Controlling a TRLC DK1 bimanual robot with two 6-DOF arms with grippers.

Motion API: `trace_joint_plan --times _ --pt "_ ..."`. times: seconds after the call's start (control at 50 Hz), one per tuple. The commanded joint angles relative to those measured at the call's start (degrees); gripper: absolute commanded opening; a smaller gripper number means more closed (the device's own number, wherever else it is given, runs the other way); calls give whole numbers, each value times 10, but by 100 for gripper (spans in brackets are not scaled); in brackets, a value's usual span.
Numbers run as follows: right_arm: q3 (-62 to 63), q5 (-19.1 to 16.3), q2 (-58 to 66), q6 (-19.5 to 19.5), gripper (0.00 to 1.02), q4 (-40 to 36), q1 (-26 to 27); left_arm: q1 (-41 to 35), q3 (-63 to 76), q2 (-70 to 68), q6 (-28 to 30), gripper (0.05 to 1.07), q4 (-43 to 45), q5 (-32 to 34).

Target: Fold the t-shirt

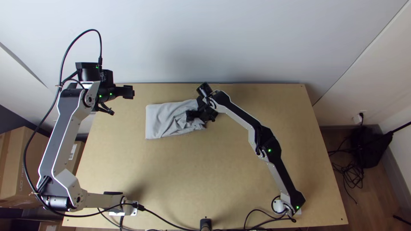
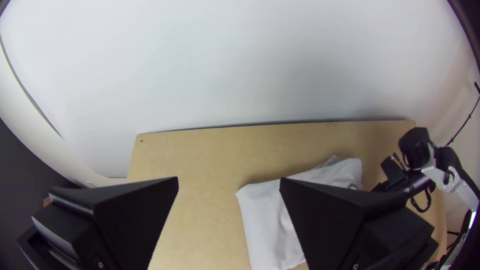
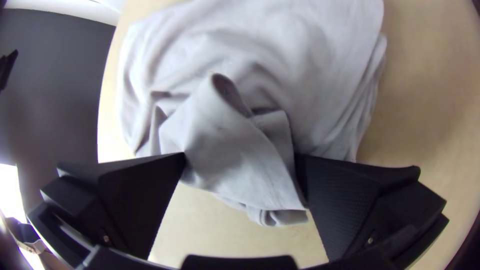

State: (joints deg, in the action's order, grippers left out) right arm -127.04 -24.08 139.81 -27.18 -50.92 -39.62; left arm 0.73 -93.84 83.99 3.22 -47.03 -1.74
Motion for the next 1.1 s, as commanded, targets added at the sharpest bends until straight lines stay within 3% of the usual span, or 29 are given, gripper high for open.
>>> trace_joint_plan --times 0.0,0.24,0.4,0.6,0.76,1.08 --pt "66 -9 -45 -4 98 -18 3 2 9 -8 -4 103 -1 -2" --pt "176 -10 -118 -9 98 -36 -1 -1 2 -5 -8 103 1 -2" --pt "187 -13 -151 -13 98 -38 6 2 3 -7 -6 103 -2 -3" --pt "157 -18 -130 -112 98 91 59 8 5 -10 -1 103 -3 -4" --pt "78 -18 -55 -191 98 114 79 19 0 -11 6 103 -3 -4" --pt "-57 -42 61 -260 98 121 85 48 -1 -12 19 103 -5 -3"
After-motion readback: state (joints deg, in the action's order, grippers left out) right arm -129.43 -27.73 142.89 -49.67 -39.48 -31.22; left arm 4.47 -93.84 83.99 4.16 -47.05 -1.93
